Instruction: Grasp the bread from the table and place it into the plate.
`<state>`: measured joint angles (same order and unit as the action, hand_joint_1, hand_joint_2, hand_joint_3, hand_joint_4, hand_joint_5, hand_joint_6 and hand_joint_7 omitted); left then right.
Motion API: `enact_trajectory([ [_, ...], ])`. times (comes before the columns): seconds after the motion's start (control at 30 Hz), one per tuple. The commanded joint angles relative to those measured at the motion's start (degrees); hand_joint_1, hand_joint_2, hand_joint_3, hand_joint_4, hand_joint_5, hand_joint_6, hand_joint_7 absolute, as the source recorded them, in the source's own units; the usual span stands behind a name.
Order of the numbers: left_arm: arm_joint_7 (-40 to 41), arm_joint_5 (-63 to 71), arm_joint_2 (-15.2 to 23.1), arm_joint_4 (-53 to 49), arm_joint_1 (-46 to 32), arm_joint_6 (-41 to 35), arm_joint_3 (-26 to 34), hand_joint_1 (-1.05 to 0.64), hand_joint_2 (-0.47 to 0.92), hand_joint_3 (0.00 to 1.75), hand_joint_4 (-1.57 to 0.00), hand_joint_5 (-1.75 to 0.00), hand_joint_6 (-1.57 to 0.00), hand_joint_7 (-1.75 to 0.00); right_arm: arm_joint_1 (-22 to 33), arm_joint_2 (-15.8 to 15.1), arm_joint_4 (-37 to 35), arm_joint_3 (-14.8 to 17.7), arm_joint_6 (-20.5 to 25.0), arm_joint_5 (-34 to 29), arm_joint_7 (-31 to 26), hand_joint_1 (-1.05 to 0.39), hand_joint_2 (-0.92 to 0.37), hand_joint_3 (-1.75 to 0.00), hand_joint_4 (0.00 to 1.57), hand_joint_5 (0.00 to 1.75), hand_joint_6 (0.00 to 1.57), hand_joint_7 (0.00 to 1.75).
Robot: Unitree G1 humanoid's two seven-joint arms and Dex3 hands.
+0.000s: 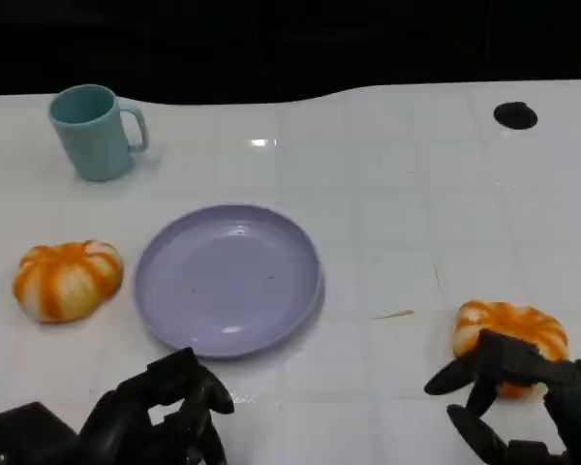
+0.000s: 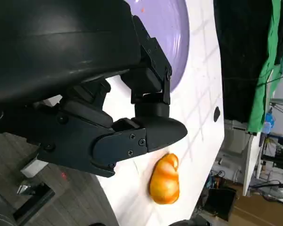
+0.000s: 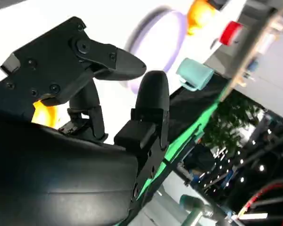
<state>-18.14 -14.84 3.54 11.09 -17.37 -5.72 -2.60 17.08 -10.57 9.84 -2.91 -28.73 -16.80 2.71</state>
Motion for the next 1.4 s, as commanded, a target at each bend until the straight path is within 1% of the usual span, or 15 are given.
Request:
enact_trajectory([
  [0.03,-0.31,0.09,0.71,0.06,-0.41,0.6,0.28,-0.71,0.88,0.61,-0.83,-1.75,-0.69,-1.48,-0.33,-2.76,2.31,2.43,1.92,-6.0,-1.5,-0.34,-0.5,-0.84,0.53,1.12,0.57,0.74],
  [0.13,-0.34,-0.11,0.57,0.05,-0.48,0.55,0.27,-0.71,0.89,0.6,-0.83,-1.75,-0.69,-1.48,-0.52,-4.3,3.88,3.35,3.6,-10.56,-2.06,-0.37,-0.5,-0.78,0.44,0.98,0.57,0.53],
  [0.2,-0.22,-0.07,0.54,0.12,-0.52,0.4,0.23,-0.71,0.89,0.6,-0.83,-1.75,-0.69,-1.47,-0.56,-5.23,4.91,3.83,4.43,-13.27,-2.37,-0.38,-0.53,-0.72,0.43,0.89,0.59,0.4],
  [0.23,-0.13,0.1,0.57,0.21,-0.53,0.39,0.16,-0.71,0.89,0.6,-0.83,-1.75,-0.69,-1.47,-0.66,-5.94,5.44,4.12,4.67,-14.94,-2.58,-0.38,-0.56,-0.66,0.43,0.81,0.6,0.33],
  [0.3,-0.21,-0.06,0.43,0.12,-0.51,0.56,0.17,-0.71,0.9,0.59,-0.83,-1.75,-0.7,-1.47,-0.72,-7.36,7.27,4.69,6.52,-18.76,-2.22,-0.39,-0.67,-0.41,0.45,0.55,0.61,0.17],
  [0.37,-0.24,-0.14,0.32,-0.01,-0.47,0.73,0.18,-0.71,0.9,0.59,-0.83,-1.75,-0.69,-1.47,-0.73,-8.24,8.68,4.88,8.23,-20.99,-1.77,-0.39,-0.73,-0.25,0.45,0.4,0.61,0.09],
  [0.43,-0.12,0.13,0.37,-0.1,-0.42,0.77,0.12,-0.71,0.9,0.58,-0.83,-1.75,-0.69,-1.47,-0.91,-9.34,10.18,5.06,10.17,-22.84,-0.78,-0.38,-0.74,-0.19,0.43,0.34,0.6,0.06],
  [0.47,-0.02,0.25,0.38,-0.1,-0.4,0.73,0.1,-0.71,0.9,0.58,-0.83,-1.75,-0.69,-1.47,-0.97,-9.79,11.03,5.14,11.26,-23.77,-0.17,-0.39,-0.74,-0.15,0.38,0.31,0.57,0.03],
  [0.53,-0.14,0.23,0.36,-0.33,-0.26,0.92,0.12,-0.71,0.91,0.58,-0.83,-1.75,-0.69,-1.47,-0.92,-10.54,12.7,5.15,13.2,-25.41,1.05,-0.39,-0.75,-0.11,0.35,0.29,0.55,0.01],
  [0.7,0.42,0.77,0.29,-0.41,0.06,0.55,0.04,-0.71,0.91,0.57,-0.83,-1.75,-0.7,-1.49,-0.53,-12.01,17.4,4.71,18.8,-29.89,6.18,-0.39,-0.75,-0.05,0.2,0.24,0.38,0.0],
  [0.9,-0.34,0.01,0.07,-0.67,0.18,0.52,-0.02,-0.7,0.92,0.57,-0.83,-1.75,-0.67,-1.5,-1.24,-13.58,19.67,3.25,22.79,-35.78,10.68,-0.4,-0.74,-0.01,0.11,0.25,0.31,0.0],
  [1.03,0.48,0.63,-0.22,-0.18,-0.01,0.03,-0.28,-0.71,0.91,0.56,-0.83,-1.75,-0.69,-1.5,-2.24,-14.02,20.11,2.19,24.52,-38.4,12.93,-0.4,-0.74,0.0,0.09,0.29,0.31,0.0],
  [1.13,0.28,0.94,-0.18,-0.47,0.04,0.73,-0.3,-0.71,0.92,0.56,-0.84,-1.75,-0.69,-1.5,-4.2,-14.05,18.46,0.96,25.5,-39.87,13.64,-0.37,-0.73,0.0,0.1,0.31,0.32,0.01],
  [1.27,0.28,0.61,-0.44,-0.36,-0.06,0.58,-0.22,-0.71,0.92,0.56,-0.83,-1.75,-0.68,-1.5,-6.97,-14.38,14.54,-0.46,25.74,-39.52,13.23,-0.32,-0.69,0.0,0.11,0.32,0.34,0.01],
  [1.4,0.34,0.71,-0.47,-0.04,-0.23,0.4,-0.33,-0.72,0.92,0.56,-0.83,-1.75,-0.69,-1.5,-9.38,-14.69,10.9,-2.06,26.45,-40.42,12.7,-0.32,-0.69,0.0,0.11,0.32,0.34,0.01],
])
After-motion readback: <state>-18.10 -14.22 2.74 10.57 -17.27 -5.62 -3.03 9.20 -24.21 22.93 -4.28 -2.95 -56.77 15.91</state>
